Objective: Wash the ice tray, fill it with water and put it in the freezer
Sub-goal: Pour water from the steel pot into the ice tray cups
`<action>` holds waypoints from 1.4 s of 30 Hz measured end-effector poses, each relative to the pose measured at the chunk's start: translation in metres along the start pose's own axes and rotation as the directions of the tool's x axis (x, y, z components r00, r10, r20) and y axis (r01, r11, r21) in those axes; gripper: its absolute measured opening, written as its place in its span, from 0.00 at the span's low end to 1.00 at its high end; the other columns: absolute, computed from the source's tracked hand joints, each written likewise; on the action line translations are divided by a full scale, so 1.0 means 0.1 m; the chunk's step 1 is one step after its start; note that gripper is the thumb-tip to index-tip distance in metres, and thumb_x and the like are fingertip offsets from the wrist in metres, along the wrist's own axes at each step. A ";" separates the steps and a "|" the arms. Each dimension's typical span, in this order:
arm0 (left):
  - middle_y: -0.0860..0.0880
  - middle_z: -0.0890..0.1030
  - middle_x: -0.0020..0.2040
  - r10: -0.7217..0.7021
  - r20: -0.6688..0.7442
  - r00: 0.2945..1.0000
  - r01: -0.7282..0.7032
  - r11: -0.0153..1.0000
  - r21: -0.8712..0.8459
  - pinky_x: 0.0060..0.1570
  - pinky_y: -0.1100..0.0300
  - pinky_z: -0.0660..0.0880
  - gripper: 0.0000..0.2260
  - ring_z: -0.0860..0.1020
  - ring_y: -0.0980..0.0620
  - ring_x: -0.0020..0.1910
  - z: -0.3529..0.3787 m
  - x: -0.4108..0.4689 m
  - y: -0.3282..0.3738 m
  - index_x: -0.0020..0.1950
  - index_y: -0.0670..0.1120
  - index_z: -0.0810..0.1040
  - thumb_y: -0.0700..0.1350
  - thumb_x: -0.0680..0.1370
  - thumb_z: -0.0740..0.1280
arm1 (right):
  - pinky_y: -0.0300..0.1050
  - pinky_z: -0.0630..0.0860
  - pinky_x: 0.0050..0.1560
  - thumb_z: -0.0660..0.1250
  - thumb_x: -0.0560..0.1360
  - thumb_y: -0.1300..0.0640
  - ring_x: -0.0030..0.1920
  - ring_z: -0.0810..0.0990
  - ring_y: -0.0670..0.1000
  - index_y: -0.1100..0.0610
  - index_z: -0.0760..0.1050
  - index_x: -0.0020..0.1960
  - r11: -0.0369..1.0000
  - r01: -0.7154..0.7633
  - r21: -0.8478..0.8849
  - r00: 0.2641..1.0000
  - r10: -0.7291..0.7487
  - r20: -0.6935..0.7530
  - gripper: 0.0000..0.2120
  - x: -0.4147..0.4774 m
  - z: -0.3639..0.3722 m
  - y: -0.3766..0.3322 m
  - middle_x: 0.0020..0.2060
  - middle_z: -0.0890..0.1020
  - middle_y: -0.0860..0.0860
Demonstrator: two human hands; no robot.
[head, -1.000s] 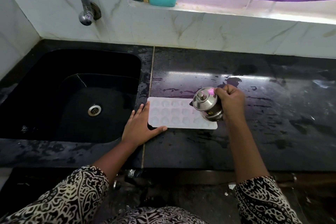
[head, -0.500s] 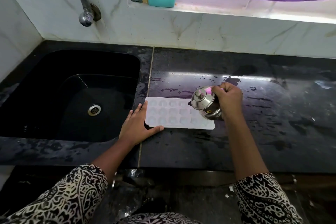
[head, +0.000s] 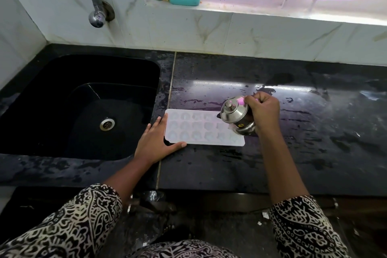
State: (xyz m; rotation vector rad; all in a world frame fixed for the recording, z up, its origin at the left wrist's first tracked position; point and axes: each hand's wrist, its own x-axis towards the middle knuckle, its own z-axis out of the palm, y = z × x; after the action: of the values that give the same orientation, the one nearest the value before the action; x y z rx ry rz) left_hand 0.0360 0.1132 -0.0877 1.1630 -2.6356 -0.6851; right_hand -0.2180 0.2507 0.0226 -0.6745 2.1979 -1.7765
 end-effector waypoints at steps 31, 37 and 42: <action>0.49 0.56 0.80 -0.005 0.003 1.000 0.005 1.000 -0.013 0.76 0.55 0.46 0.55 0.50 0.55 0.79 -0.01 0.00 0.00 0.80 0.51 0.44 0.80 0.63 0.56 | 0.37 0.71 0.30 0.69 0.67 0.61 0.26 0.71 0.43 0.52 0.68 0.26 0.993 -0.063 0.099 0.998 0.063 0.004 0.16 -0.02 0.03 0.02 0.22 0.72 0.44; 0.49 0.56 0.80 -0.003 -0.002 1.000 0.003 1.000 -0.020 0.76 0.55 0.46 0.55 0.50 0.55 0.79 -0.01 0.00 -0.01 0.80 0.51 0.44 0.80 0.63 0.57 | 0.38 0.73 0.31 0.70 0.68 0.61 0.29 0.71 0.46 0.53 0.69 0.28 0.996 -0.053 0.069 0.999 0.053 0.004 0.14 -0.05 0.05 0.00 0.26 0.73 0.48; 0.49 0.57 0.80 0.000 -0.005 1.000 0.000 1.000 -0.014 0.76 0.54 0.47 0.55 0.51 0.55 0.79 -0.01 -0.01 0.00 0.80 0.50 0.45 0.79 0.63 0.57 | 0.37 0.72 0.30 0.70 0.68 0.61 0.28 0.70 0.45 0.52 0.68 0.27 0.993 -0.073 0.093 0.997 0.074 -0.005 0.15 -0.04 0.05 -0.01 0.24 0.72 0.45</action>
State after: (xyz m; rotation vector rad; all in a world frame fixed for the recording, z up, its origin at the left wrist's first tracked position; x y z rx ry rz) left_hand 0.0367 0.1133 -0.0862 1.1593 -2.6222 -0.6989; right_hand -0.2121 0.2485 0.0225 -0.5595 2.1016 -1.8346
